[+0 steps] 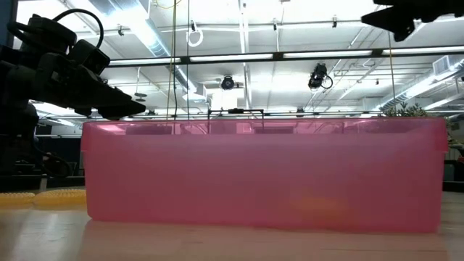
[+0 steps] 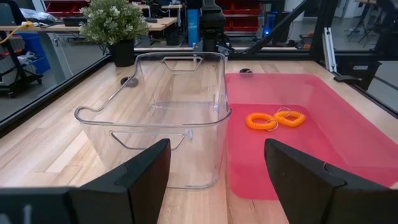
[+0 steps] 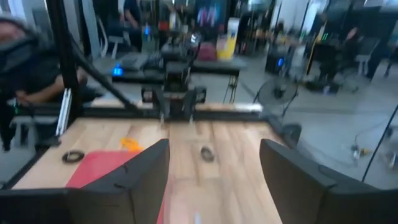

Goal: Sort spring keychains
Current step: Put the orange spring keychain into the pink bin

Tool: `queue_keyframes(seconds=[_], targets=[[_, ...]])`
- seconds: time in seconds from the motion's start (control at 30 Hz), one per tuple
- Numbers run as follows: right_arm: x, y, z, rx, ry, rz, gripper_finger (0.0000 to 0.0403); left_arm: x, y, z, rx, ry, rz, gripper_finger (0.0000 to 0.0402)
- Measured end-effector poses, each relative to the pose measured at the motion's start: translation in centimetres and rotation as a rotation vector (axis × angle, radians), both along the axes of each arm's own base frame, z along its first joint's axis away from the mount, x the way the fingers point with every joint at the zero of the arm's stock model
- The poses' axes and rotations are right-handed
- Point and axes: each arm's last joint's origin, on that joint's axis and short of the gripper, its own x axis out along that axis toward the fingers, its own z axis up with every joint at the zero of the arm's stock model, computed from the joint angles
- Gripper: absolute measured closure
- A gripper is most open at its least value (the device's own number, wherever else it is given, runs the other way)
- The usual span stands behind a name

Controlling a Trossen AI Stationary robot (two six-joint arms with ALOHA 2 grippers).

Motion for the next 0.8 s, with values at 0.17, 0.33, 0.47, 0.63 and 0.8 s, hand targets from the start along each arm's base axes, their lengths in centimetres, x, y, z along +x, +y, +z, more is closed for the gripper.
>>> queue_keyframes(seconds=[0.17, 0.33, 0.47, 0.63, 0.8], targets=[[-2.7, -0.4, -0.2, 0.007, -0.148, 0.0, 0.0149, 0.0, 0.0, 0.0, 0.0, 0.001, -0.001, 0.014], [-5.2, -0.6, -0.4, -0.001, -0.261, 0.054, 0.0149, 0.0, 0.0, 0.0, 0.0, 0.0, 0.0, 0.014], [-6.5, -0.6, -0.9, -0.005, -0.371, 0.088, 0.0149, 0.0, 0.0, 0.0, 0.0, 0.0, 0.0, 0.014], [-6.3, -0.7, -2.7, -0.012, -0.426, 0.068, 0.0149, 0.0, 0.0, 0.0, 0.0, 0.0, 0.0, 0.014], [-5.3, -0.7, -4.0, -0.017, -0.452, 0.023, 0.0149, 0.0, 0.0, 0.1, -0.001, -0.005, 0.0, 0.014]])
